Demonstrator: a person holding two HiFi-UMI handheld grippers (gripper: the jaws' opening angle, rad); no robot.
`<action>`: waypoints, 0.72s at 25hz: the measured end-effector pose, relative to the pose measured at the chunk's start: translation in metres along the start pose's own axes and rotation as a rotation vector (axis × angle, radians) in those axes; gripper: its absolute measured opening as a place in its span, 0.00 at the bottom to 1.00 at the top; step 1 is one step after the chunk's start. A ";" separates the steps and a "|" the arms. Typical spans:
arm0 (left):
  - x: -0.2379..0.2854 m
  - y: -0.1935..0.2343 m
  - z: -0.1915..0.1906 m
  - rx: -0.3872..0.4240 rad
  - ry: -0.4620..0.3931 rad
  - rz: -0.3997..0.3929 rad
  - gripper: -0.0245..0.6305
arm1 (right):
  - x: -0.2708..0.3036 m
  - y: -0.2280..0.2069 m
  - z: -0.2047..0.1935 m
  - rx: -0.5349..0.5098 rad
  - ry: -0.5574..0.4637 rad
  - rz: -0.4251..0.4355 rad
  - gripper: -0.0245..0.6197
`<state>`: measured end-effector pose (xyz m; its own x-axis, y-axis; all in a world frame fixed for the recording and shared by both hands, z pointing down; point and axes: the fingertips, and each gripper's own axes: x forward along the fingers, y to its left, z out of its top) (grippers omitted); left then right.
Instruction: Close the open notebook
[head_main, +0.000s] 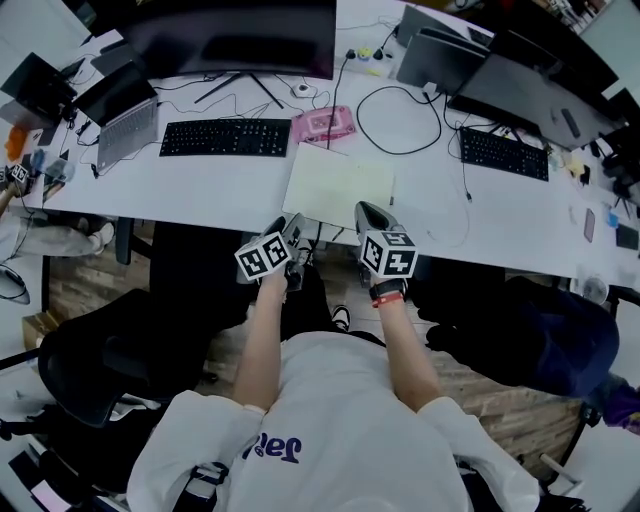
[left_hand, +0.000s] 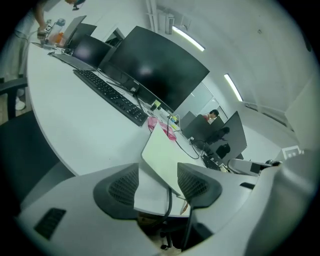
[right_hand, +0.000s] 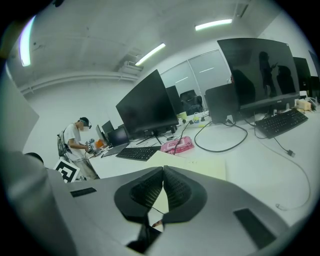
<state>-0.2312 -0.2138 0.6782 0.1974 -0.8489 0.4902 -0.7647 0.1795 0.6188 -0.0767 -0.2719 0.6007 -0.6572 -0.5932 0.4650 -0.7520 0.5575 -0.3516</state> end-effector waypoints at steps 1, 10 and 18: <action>0.001 0.003 0.000 -0.012 0.001 0.002 0.40 | 0.000 -0.001 -0.001 0.004 0.002 -0.002 0.04; 0.009 0.023 0.007 -0.147 -0.051 -0.009 0.33 | 0.004 -0.006 -0.005 0.024 0.001 -0.019 0.04; 0.016 0.026 0.009 -0.231 -0.071 -0.038 0.13 | 0.001 -0.007 -0.009 0.028 0.008 -0.024 0.04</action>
<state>-0.2539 -0.2274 0.6967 0.1733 -0.8886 0.4247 -0.5956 0.2489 0.7638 -0.0715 -0.2714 0.6116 -0.6388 -0.6014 0.4799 -0.7686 0.5268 -0.3629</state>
